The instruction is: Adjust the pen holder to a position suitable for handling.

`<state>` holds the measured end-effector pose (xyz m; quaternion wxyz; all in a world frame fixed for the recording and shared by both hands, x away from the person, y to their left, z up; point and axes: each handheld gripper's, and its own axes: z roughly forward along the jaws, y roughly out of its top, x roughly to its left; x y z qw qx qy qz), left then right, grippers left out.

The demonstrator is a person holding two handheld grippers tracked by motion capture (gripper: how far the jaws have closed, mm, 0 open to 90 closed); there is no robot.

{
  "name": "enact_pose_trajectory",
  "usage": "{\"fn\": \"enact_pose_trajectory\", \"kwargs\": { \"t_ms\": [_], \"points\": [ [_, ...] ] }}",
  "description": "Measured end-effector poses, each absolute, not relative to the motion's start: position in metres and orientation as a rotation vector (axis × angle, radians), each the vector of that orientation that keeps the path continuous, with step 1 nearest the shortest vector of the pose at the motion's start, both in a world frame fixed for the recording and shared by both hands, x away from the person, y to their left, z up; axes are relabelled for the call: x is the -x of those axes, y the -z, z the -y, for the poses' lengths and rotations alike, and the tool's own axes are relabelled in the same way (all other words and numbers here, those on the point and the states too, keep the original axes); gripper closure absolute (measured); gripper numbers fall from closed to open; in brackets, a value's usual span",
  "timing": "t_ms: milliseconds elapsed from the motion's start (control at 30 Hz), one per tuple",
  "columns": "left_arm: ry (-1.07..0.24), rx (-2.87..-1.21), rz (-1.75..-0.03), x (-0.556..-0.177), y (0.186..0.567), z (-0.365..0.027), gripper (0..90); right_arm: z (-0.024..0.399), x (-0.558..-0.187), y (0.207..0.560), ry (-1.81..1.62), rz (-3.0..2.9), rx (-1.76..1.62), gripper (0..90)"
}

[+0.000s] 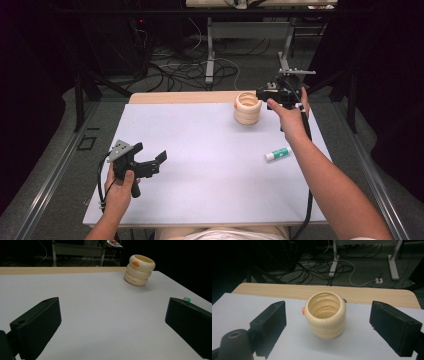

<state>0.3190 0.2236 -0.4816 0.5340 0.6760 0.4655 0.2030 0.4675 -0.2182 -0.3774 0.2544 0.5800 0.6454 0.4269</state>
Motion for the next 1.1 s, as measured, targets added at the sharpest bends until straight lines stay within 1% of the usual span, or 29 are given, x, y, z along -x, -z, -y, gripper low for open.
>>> {"fn": "enact_pose_trajectory", "kwargs": {
  "t_ms": [233, 567, 667, 933, 1100],
  "points": [
    [-0.481, -1.609, -1.109, -0.319, 0.482, -0.224, 0.3, 0.213, -0.490, 0.387, -1.151, -1.745, -1.614, 17.9],
    [-0.480, -1.609, -1.109, -0.319, 0.482, -0.225, 0.3, 0.206, -0.512, 0.402, -1.138, -1.751, -1.678, 22.8],
    [-0.481, -1.610, -1.108, -0.319, 0.482, -0.225, 0.3, 0.205, -0.518, 0.408, -1.136, -1.741, -1.708, 27.0],
    [-0.482, -1.612, -1.108, -0.318, 0.482, -0.226, 0.3, 0.207, -0.533, 0.424, -1.118, -1.727, -1.818, 33.2],
    [-0.480, -1.610, -1.110, -0.318, 0.482, -0.226, 0.3, 0.210, -0.541, 0.433, -1.112, -1.679, -1.881, 35.0]
  ]
}}
